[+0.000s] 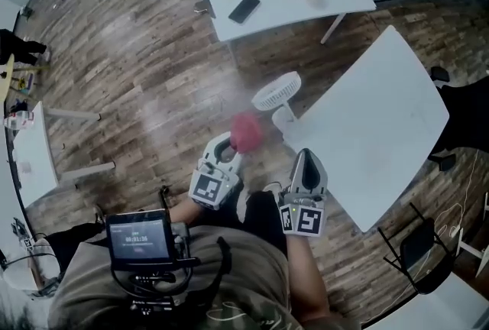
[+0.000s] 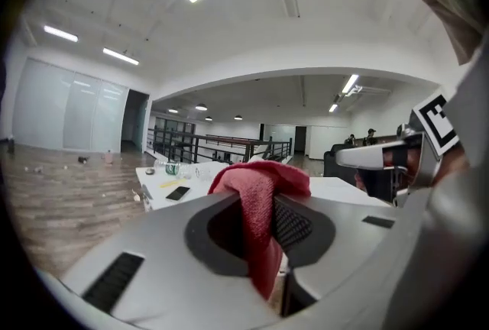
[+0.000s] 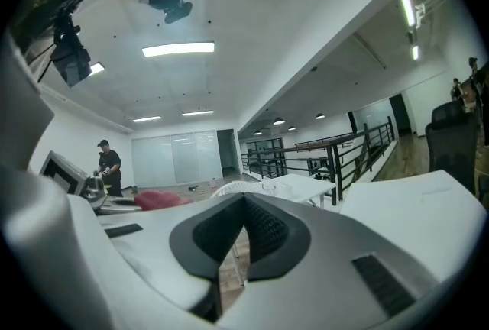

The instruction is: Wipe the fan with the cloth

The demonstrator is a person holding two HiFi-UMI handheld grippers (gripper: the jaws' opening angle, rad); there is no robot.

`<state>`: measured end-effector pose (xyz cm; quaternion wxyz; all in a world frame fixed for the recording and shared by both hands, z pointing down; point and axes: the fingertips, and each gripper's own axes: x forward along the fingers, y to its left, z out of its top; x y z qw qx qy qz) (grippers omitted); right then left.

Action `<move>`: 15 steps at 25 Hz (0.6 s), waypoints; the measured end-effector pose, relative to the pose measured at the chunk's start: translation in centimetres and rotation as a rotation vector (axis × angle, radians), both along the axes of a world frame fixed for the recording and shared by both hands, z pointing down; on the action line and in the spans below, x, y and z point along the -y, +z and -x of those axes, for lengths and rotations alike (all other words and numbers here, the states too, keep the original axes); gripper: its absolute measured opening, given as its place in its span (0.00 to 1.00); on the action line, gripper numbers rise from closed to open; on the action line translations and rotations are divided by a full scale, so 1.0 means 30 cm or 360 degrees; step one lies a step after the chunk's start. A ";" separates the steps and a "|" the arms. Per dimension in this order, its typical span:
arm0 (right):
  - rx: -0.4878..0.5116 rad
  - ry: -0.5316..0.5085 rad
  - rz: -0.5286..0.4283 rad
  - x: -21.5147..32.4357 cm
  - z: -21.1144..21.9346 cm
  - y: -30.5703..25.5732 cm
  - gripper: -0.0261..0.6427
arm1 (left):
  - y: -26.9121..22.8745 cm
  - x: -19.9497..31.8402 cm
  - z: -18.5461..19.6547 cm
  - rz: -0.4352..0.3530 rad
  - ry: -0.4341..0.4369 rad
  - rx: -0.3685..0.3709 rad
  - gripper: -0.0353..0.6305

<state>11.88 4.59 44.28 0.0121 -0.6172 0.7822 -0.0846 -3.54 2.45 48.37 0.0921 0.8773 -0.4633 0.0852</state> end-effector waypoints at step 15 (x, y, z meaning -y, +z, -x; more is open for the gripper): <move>-0.0128 0.0020 -0.0152 -0.061 0.057 -0.287 0.04 | -0.372 -0.003 -0.096 -0.0158 -0.0034 -0.0098 0.16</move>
